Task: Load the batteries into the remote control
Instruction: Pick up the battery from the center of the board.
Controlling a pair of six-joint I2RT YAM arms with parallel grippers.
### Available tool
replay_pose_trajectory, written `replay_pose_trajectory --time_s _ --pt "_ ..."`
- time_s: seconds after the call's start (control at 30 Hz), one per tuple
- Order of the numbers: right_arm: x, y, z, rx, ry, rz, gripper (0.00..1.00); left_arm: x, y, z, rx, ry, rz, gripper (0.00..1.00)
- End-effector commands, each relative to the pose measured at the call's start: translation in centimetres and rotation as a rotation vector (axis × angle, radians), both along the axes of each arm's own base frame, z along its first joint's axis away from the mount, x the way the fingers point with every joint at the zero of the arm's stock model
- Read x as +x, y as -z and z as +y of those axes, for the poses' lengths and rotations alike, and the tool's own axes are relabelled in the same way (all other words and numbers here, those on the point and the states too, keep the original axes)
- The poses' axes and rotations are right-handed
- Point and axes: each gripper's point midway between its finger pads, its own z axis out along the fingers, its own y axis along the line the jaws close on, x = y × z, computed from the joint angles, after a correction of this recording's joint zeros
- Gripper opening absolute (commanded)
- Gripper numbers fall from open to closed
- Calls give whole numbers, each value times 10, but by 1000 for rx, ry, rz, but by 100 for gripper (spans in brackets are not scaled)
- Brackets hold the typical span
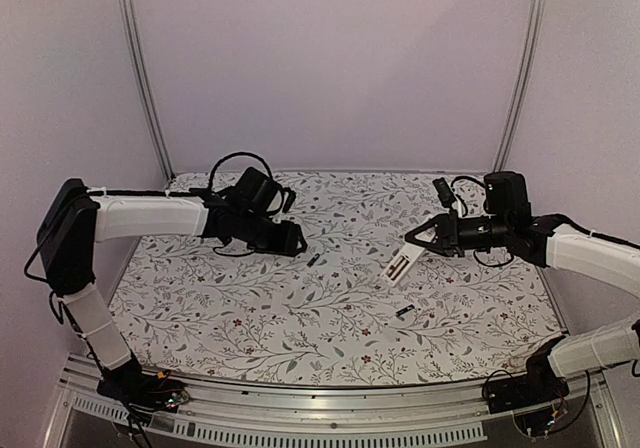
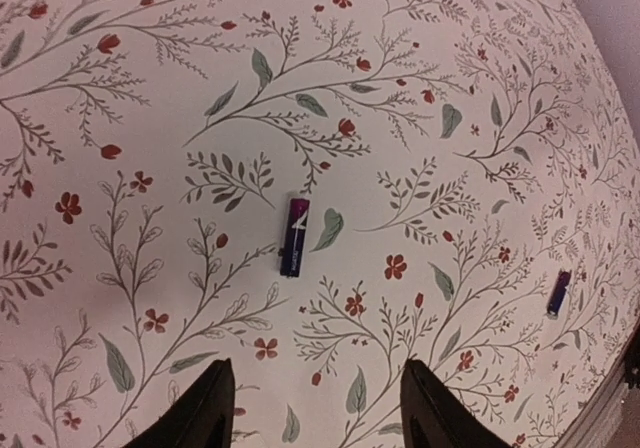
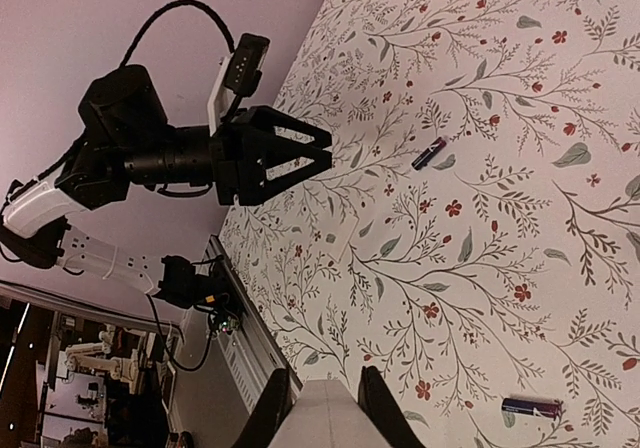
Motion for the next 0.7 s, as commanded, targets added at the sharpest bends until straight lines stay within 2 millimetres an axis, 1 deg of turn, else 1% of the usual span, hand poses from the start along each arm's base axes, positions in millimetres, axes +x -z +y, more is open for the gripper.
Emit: replay_pose_trajectory --time_s 0.0,0.17,0.23,0.27,0.3,0.37,0.43,0.53,0.67 --pt "-3 6 -7 -23 8 8 0 -8 37 -8 220 172 60 57" --pt "-4 9 -9 -32 7 16 0 6 52 -25 276 221 50 53" --pt "-5 12 -11 -38 11 23 0 7 55 -34 297 254 45 51" --pt "-4 14 -13 -42 16 29 0 5 53 -39 300 274 33 51" --pt "-4 15 -15 -45 24 34 0 1 50 -46 298 299 18 51" --pt "-2 20 -22 -52 45 46 0 -13 44 -68 282 375 -7 51" --pt "2 20 -32 -48 80 53 0 -27 38 -88 269 439 -32 52" --pt "14 19 -58 -39 172 68 0 -51 28 -121 213 548 -81 53" --pt "25 23 -92 -45 295 103 0 -83 22 -162 163 684 -111 54"
